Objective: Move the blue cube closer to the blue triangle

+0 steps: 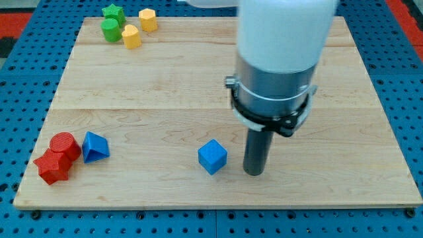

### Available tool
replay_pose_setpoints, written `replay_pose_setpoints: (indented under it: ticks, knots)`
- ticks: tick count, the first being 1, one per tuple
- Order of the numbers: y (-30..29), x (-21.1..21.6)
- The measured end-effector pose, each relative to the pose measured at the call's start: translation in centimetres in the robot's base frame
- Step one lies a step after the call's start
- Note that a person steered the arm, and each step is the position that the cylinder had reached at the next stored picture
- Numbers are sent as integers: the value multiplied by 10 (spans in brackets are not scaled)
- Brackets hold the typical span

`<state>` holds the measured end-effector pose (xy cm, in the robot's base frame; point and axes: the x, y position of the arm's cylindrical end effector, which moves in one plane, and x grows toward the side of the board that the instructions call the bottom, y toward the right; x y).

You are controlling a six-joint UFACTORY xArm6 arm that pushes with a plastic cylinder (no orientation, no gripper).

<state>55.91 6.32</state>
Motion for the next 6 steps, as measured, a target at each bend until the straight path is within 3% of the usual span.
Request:
replay_pose_setpoints:
  ticks: [1, 2, 4, 6]
  knots:
    - [-30, -19]
    - [-104, -16]
    - [-115, -1]
    - [-212, 18]
